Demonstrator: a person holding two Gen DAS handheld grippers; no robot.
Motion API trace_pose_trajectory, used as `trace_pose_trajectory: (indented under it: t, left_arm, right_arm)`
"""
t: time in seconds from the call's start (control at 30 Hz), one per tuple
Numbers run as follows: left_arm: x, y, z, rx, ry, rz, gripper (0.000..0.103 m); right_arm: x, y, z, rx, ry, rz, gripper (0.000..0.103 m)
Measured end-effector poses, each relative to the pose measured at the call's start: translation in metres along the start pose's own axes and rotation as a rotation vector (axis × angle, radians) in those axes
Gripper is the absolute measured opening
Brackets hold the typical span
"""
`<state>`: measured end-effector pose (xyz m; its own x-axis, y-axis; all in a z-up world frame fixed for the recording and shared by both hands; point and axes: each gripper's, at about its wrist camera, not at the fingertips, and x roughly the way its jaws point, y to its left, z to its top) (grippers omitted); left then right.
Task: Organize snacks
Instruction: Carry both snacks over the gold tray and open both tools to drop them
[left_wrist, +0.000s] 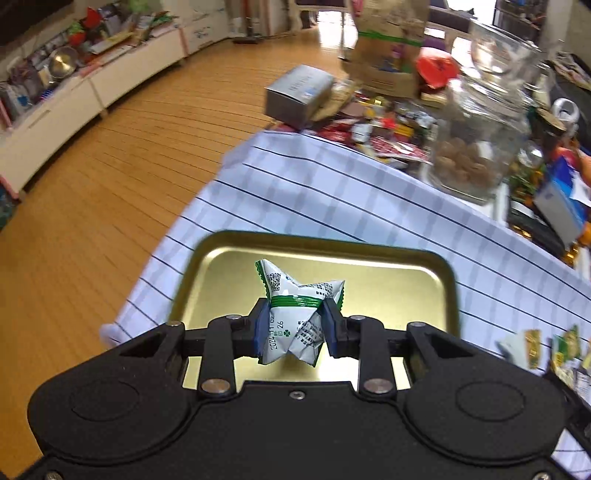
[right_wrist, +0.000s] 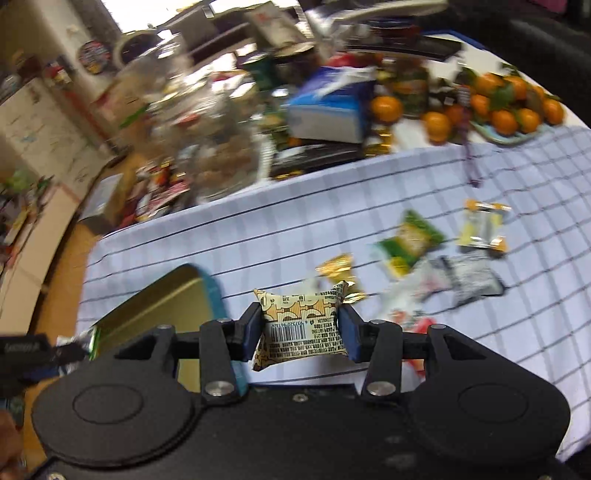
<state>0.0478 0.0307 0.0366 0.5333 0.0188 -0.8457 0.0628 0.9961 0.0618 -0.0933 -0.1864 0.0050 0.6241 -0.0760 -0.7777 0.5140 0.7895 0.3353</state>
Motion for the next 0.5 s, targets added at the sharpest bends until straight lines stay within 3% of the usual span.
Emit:
trace_pose_trajectory:
  t: [0.17, 0.3, 0.5]
  left_arm:
    - [0.023, 0.029, 0.002, -0.063, 0.049, 0.089, 0.038]
    - [0.034, 0.045, -0.003, -0.107, 0.114, 0.056, 0.039]
    - [0.045, 0.058, -0.006, -0.129, 0.135, 0.075, 0.040]
  right_arm:
    - [-0.003, 0.030, -0.020, -0.129, -0.023, 0.068, 0.047]
    - [-0.007, 0.050, -0.034, -0.235, -0.060, 0.095, 0.047]
    - [-0.005, 0.069, -0.046, -0.292, -0.060, 0.128, 0.047]
